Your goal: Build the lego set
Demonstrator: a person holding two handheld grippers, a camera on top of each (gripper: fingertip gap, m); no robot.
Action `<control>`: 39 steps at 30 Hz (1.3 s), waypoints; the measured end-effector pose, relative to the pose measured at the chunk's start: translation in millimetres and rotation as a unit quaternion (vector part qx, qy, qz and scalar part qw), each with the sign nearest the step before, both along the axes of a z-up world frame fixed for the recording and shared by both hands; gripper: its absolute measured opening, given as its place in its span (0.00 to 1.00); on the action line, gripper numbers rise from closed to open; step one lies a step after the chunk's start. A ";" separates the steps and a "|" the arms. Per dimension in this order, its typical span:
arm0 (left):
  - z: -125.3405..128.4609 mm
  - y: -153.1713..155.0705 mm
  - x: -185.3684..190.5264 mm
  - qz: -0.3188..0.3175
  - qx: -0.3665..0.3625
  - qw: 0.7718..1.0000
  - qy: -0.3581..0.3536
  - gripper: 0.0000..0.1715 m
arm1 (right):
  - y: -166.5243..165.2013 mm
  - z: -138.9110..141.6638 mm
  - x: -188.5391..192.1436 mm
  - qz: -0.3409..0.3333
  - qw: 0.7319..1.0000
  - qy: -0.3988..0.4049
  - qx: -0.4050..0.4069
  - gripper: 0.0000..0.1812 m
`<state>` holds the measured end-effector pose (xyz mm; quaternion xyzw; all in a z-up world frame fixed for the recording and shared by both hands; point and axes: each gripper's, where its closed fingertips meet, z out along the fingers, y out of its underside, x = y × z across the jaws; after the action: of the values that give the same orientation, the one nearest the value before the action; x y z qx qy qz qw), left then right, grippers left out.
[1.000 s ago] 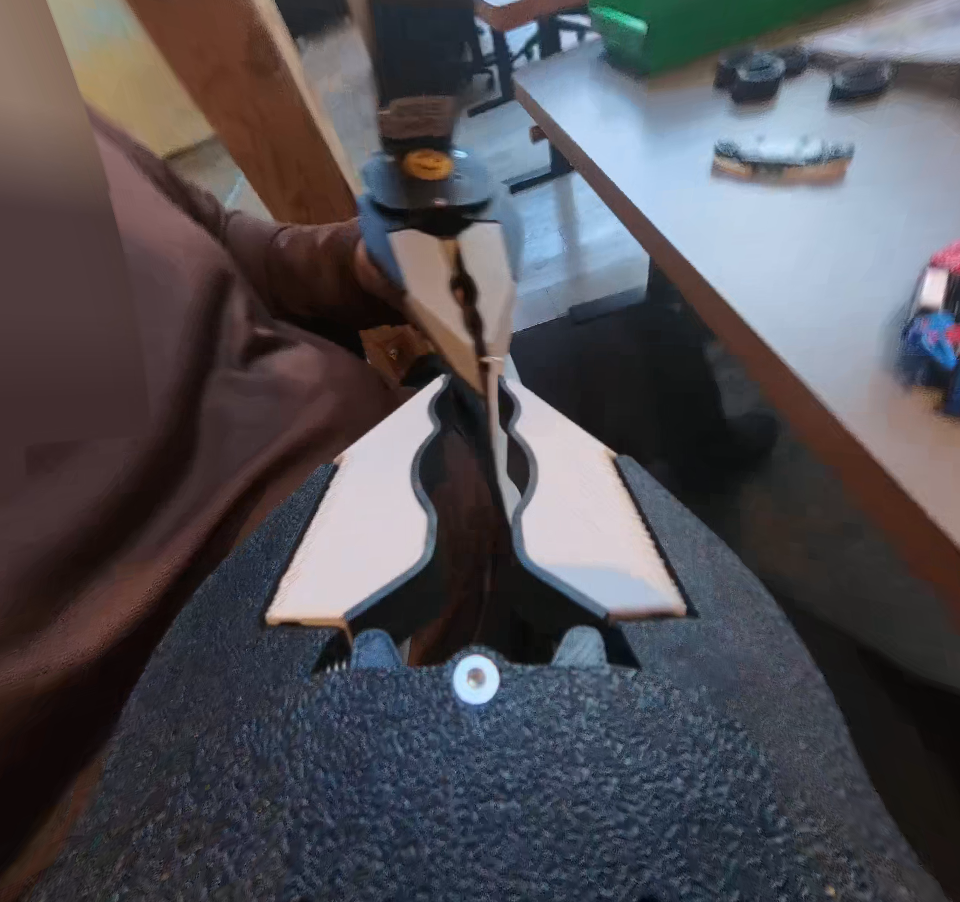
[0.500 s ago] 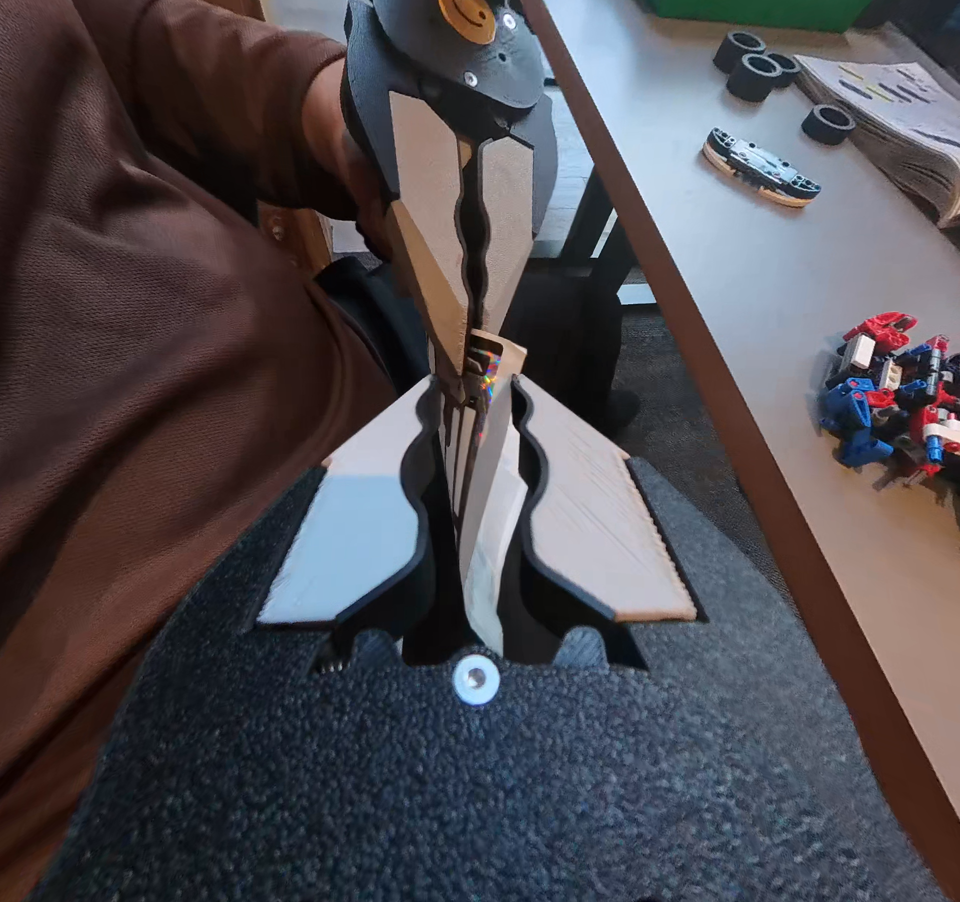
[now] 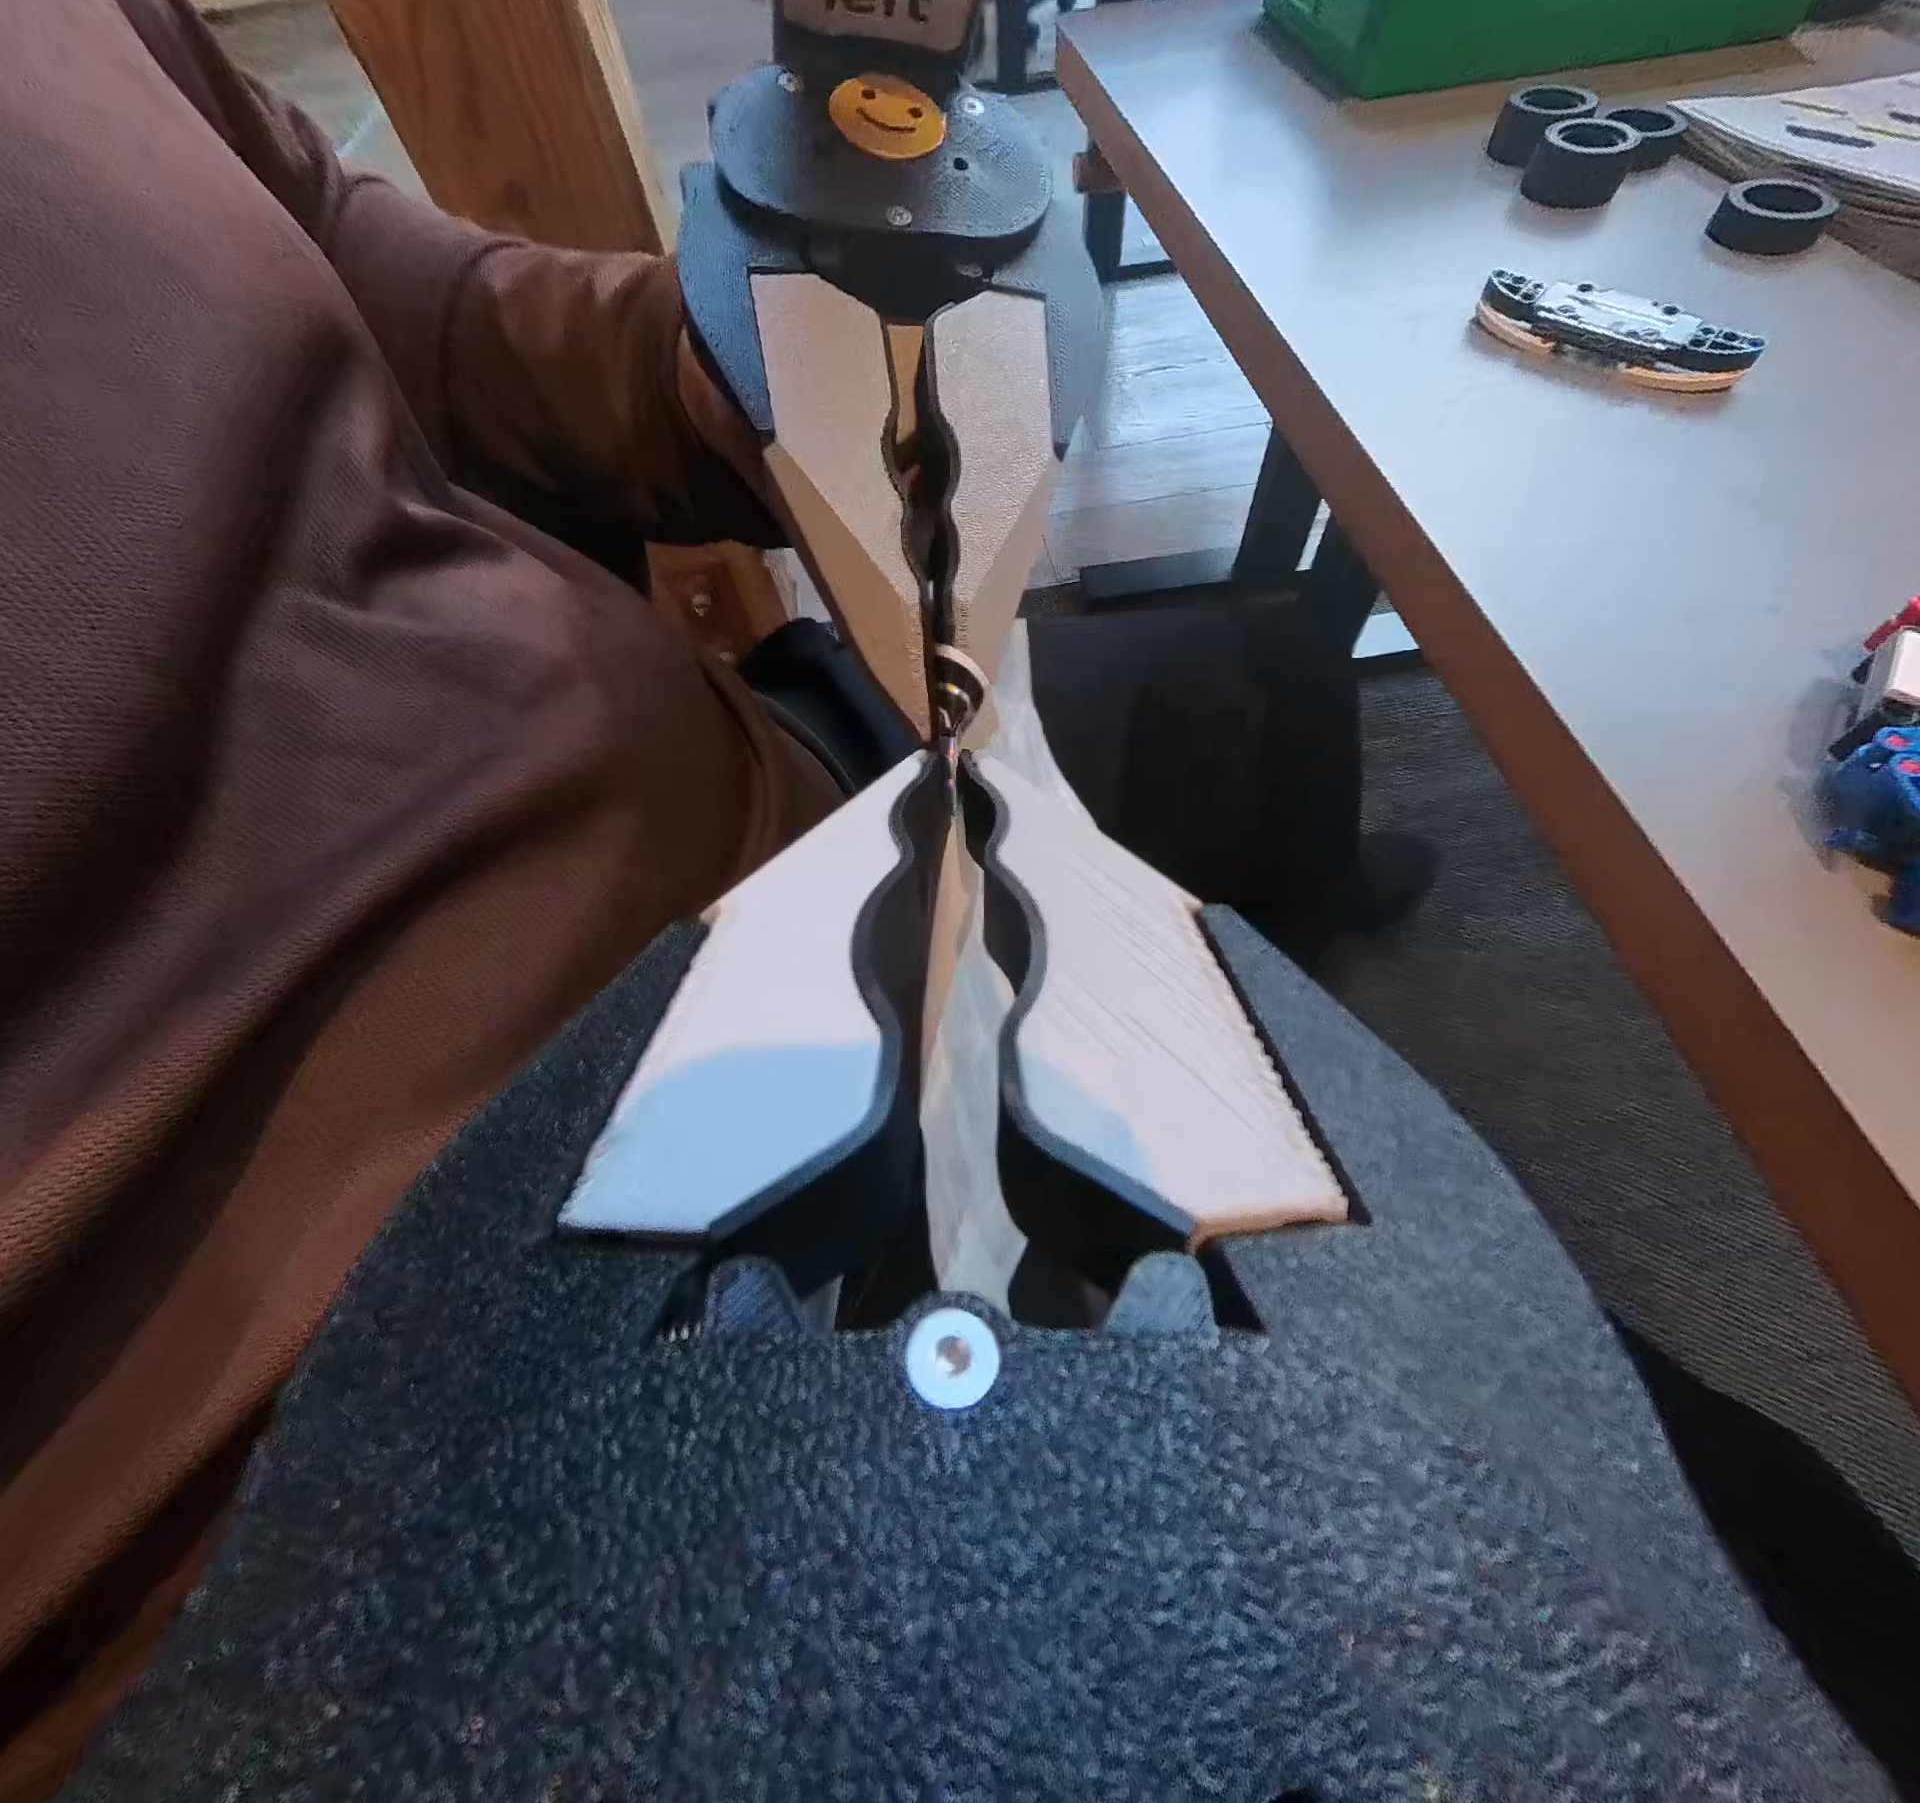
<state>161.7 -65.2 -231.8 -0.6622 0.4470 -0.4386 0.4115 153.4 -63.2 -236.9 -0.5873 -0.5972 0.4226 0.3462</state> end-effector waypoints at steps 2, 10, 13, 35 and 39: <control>-1.0 0.2 -0.5 0.002 0.010 1.000 0.008 0.00 | -0.1 -0.5 -0.4 -0.001 1.000 0.003 -0.006 0.01; 22.7 9.4 -19.2 0.019 0.048 0.999 -0.011 0.11 | -1.7 0.2 -1.9 -0.001 0.999 0.001 0.036 0.01; 14.6 5.0 -18.2 -0.016 0.051 0.998 0.036 0.16 | -3.7 3.2 -3.6 0.005 0.999 0.003 0.048 0.01; -2.1 -16.1 -5.3 -0.120 0.008 0.991 0.057 0.03 | -10.8 1.5 -0.9 0.022 0.992 -0.005 0.128 0.01; -4.8 -16.2 -5.7 -0.113 0.013 0.992 0.059 0.00 | -10.9 -1.8 -1.0 0.025 0.993 -0.009 0.113 0.01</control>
<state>155.9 -81.4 -236.6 -0.6269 0.5479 -0.4366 0.3408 152.4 -74.1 -238.7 -0.5332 -0.6585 0.3560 0.3942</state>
